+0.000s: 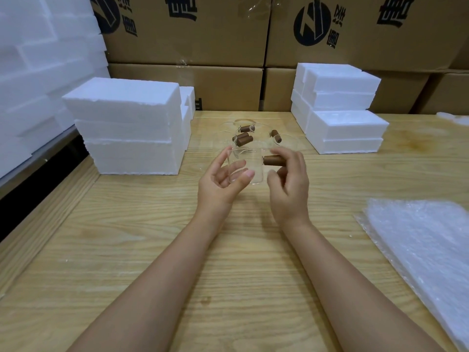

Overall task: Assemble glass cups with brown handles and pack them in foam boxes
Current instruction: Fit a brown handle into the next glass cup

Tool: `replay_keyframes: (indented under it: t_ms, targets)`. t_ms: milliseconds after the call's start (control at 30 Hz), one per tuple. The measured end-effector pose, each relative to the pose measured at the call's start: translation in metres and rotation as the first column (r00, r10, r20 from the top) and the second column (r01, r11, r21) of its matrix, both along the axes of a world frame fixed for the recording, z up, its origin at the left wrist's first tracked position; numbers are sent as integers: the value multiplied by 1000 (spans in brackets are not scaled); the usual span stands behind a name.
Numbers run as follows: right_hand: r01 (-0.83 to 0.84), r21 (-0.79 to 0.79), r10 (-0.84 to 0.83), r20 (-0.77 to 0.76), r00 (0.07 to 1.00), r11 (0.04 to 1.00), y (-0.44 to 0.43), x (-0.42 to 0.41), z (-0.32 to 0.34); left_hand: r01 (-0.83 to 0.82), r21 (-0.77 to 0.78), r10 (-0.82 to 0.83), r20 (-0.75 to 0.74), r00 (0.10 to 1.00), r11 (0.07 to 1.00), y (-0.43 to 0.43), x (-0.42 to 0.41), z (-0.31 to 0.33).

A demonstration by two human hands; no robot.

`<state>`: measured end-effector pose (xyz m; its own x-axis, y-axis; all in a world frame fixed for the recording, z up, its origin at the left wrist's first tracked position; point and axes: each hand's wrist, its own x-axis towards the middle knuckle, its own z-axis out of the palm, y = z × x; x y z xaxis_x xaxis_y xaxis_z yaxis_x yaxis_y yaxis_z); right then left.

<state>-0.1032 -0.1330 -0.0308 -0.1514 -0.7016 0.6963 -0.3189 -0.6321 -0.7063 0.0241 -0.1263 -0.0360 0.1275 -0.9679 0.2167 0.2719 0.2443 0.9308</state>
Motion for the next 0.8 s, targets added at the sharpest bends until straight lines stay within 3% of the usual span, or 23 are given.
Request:
replay_keyframes:
  t_ms: [67, 200, 300, 400, 533, 633, 800]
  targets:
    - [119, -101, -138, -197, 971, 988, -2, -6, 1, 20, 2, -20, 15, 1000, 1000, 0, 1, 0]
    - [315, -261, -391, -328, 860, 912, -7, -16, 5, 51, -15, -50, 78, 996, 999, 3, 0, 0]
    - [358, -93, -369, -316, 874, 929, -9, -20, 13, 54, -42, -48, 127, 991, 998, 4, -1, 0]
    - [278, 230, -223, -238, 945, 933, -12, -18, 15, 63, -100, -44, 183, 982, 993, 5, 2, 0]
    - [150, 526, -112, -104, 988, 837, -17, -19, 18, 73, -139, -38, 239, 970, 988, 6, 5, 0]
    - [145, 487, -119, -85, 989, 861, -16, -17, 19, 54, -130, -24, 228, 973, 990, 5, 4, 0]
    - [64, 231, -101, 153, 983, 971, -2, 1, 24, 64, 17, -64, 51, 997, 998, 2, 3, 2]
